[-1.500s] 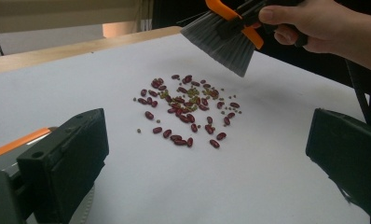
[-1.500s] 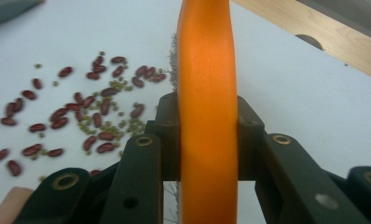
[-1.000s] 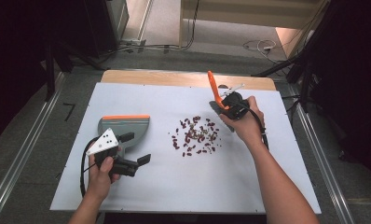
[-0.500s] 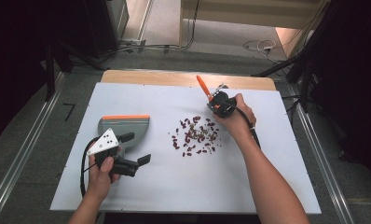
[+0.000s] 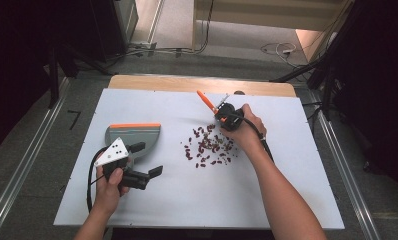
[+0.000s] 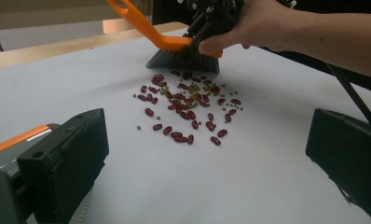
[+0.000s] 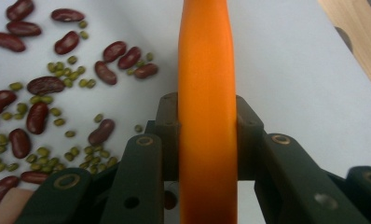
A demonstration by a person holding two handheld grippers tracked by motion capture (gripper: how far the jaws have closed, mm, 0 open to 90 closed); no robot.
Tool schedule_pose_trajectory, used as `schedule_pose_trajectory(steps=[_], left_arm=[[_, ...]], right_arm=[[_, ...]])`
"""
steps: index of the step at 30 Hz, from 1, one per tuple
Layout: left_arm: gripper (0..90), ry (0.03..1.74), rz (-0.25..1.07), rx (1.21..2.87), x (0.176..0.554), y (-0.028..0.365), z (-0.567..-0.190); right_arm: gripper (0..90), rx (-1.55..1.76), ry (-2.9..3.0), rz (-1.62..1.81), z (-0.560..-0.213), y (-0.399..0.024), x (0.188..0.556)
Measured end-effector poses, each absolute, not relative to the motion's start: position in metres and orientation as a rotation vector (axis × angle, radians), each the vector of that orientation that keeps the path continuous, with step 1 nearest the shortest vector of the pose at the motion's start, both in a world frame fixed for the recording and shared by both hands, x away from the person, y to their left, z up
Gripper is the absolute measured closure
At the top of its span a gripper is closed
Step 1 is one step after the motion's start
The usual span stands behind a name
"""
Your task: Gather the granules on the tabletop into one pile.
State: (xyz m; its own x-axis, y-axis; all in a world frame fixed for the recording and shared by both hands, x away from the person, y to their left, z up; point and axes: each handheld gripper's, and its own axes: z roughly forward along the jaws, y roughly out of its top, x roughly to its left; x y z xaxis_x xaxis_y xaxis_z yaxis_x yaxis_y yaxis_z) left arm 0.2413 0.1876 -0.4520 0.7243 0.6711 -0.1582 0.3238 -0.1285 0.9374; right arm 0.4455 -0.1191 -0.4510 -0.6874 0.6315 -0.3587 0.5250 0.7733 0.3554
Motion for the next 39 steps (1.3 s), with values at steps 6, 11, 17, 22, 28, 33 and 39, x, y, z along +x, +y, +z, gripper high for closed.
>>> schedule_pose_trajectory(steps=[6,11,17,22,28,33,39], left_arm=[[0.0,0.792,0.361,1.731,0.242,0.187,-0.452],[0.0,0.79,0.361,1.732,0.241,0.186,-0.452],[0.0,0.786,0.361,1.738,0.24,0.185,-0.451],[0.0,0.782,0.362,1.737,0.24,0.185,-0.451],[0.0,0.784,0.356,1.741,0.24,0.184,-0.451],[0.0,0.778,0.355,1.741,0.24,0.183,-0.452],[0.0,0.779,0.358,1.74,0.24,0.183,-0.451]], right_arm=[[68.1,0.823,2.525,0.305,-0.454,-0.113,0.434],[68.0,0.759,2.567,0.321,-0.454,-0.11,0.424],[67.8,0.702,2.602,0.327,-0.455,-0.107,0.409],[67.6,0.681,2.625,0.356,-0.455,-0.107,0.397],[67.6,0.635,2.641,0.369,-0.455,-0.106,0.384],[67.6,0.605,2.653,0.377,-0.455,-0.105,0.376],[67.8,0.571,2.637,0.356,-0.452,-0.105,0.371]])
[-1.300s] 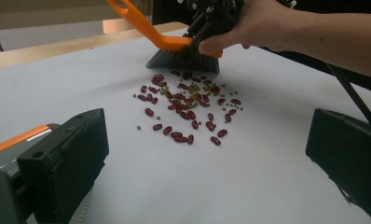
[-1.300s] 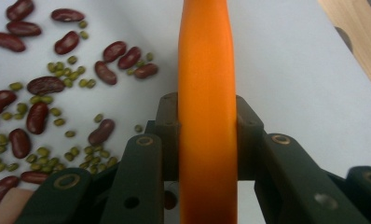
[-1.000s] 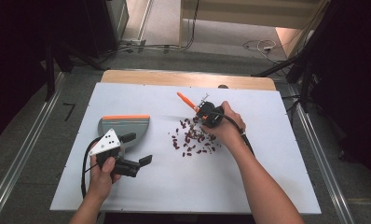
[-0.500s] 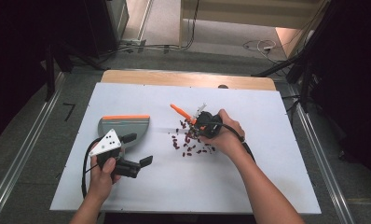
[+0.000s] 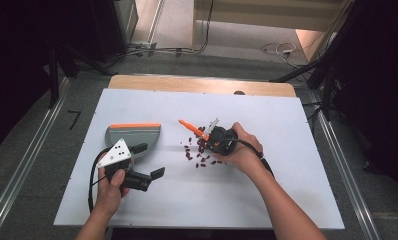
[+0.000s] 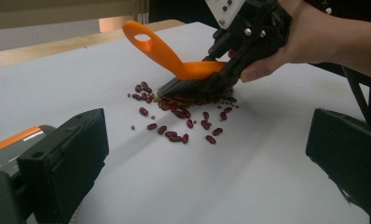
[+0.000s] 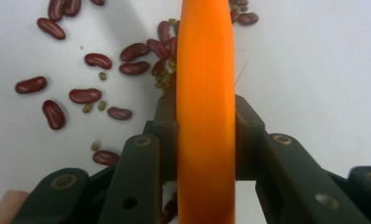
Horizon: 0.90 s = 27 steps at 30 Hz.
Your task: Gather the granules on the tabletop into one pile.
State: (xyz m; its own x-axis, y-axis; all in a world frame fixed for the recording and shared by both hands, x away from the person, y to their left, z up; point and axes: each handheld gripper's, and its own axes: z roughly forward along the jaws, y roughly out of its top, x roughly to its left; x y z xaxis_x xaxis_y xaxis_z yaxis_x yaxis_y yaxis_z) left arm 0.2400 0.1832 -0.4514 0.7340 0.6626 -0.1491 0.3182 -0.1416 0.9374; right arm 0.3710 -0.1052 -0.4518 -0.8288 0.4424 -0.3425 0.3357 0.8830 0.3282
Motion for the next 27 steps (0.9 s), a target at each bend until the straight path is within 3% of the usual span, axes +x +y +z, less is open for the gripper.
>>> schedule_pose_trajectory(steps=[13,22,27], left_arm=[[0.0,0.781,0.359,1.744,0.24,0.184,-0.451],[0.0,0.786,0.365,1.729,0.24,0.189,-0.451],[0.0,0.79,0.362,1.725,0.24,0.19,-0.451]], right_arm=[[68.6,0.561,2.546,0.403,-0.43,-0.101,0.407],[68.6,0.468,2.503,0.299,-0.446,-0.066,0.437],[68.3,0.432,2.568,0.309,-0.455,-0.055,0.431]])
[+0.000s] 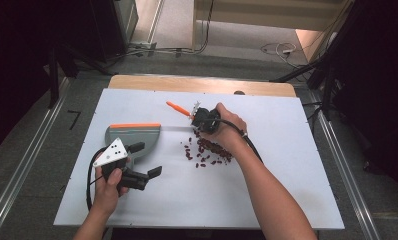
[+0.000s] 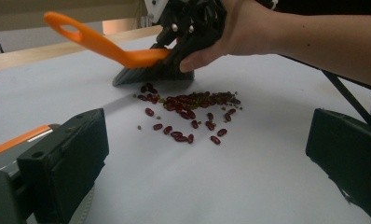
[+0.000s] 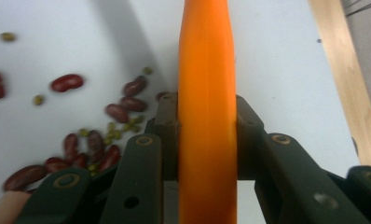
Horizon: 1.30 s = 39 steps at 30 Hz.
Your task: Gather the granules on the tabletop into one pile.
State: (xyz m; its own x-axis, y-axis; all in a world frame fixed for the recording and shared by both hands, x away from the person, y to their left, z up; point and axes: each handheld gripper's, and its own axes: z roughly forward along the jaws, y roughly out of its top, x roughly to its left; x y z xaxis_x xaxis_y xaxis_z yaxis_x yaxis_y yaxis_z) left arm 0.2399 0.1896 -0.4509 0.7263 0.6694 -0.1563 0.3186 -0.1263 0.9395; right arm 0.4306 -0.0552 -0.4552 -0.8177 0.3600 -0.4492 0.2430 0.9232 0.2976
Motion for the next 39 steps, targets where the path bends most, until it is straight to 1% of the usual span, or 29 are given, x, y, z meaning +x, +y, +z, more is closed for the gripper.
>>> schedule_pose_trajectory(steps=[17,26,32,37,39], left_arm=[[0.0,0.784,0.363,1.737,0.239,0.187,-0.451],[0.0,0.782,0.363,1.738,0.24,0.186,-0.451],[0.0,0.785,0.363,1.737,0.24,0.188,-0.451],[0.0,0.786,0.366,1.736,0.24,0.189,-0.451],[0.0,0.787,0.364,1.739,0.24,0.189,-0.451]], right_arm=[[67.7,0.188,2.664,0.372,-0.458,-0.069,0.382],[67.8,0.096,2.681,0.385,-0.455,-0.073,0.365],[68.6,0.172,2.589,0.445,-0.442,-0.079,0.367],[68.5,0.298,2.599,0.587,-0.417,-0.084,0.369],[68.5,0.401,2.64,0.654,-0.408,-0.083,0.369]])
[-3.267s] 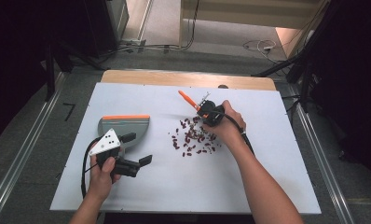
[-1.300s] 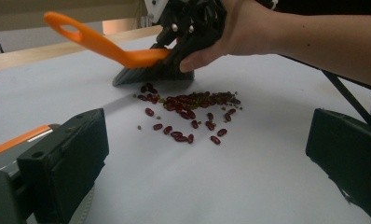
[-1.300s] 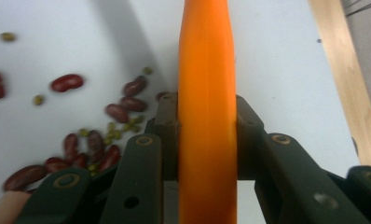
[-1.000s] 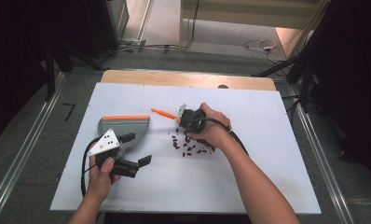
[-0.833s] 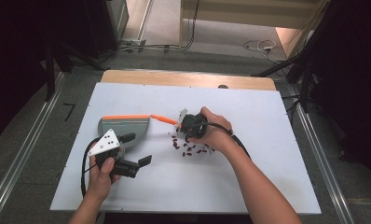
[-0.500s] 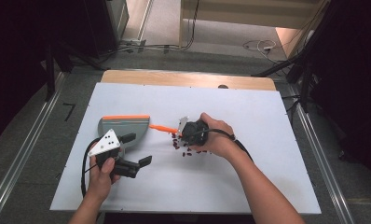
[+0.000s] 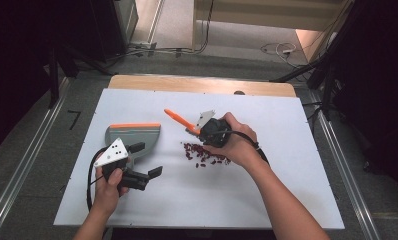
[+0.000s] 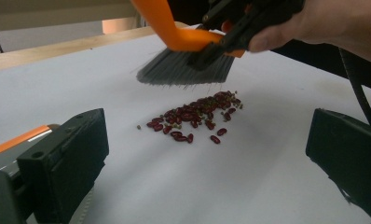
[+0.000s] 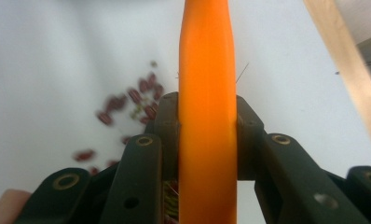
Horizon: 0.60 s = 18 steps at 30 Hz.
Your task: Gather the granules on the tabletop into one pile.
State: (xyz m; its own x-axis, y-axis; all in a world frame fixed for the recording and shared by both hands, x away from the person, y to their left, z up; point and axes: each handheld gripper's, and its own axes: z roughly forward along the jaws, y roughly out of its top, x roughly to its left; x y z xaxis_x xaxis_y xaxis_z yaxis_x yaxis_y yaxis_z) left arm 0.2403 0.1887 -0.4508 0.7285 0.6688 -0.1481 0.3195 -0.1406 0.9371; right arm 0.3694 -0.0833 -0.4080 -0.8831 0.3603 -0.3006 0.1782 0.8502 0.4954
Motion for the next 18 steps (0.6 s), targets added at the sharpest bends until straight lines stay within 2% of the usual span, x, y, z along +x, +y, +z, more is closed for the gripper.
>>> schedule_pose_trajectory(steps=[4,10,18], left_arm=[[0.0,0.787,0.366,1.737,0.24,0.189,-0.451],[0.0,0.787,0.368,1.732,0.239,0.19,-0.45],[0.0,0.785,0.369,1.733,0.24,0.19,-0.45]], right_arm=[[68.5,0.546,2.699,0.719,-0.403,-0.074,0.366],[68.5,0.787,2.837,0.815,-0.419,-0.051,0.364],[68.5,1.231,2.904,0.943,-0.439,-0.04,0.382]])
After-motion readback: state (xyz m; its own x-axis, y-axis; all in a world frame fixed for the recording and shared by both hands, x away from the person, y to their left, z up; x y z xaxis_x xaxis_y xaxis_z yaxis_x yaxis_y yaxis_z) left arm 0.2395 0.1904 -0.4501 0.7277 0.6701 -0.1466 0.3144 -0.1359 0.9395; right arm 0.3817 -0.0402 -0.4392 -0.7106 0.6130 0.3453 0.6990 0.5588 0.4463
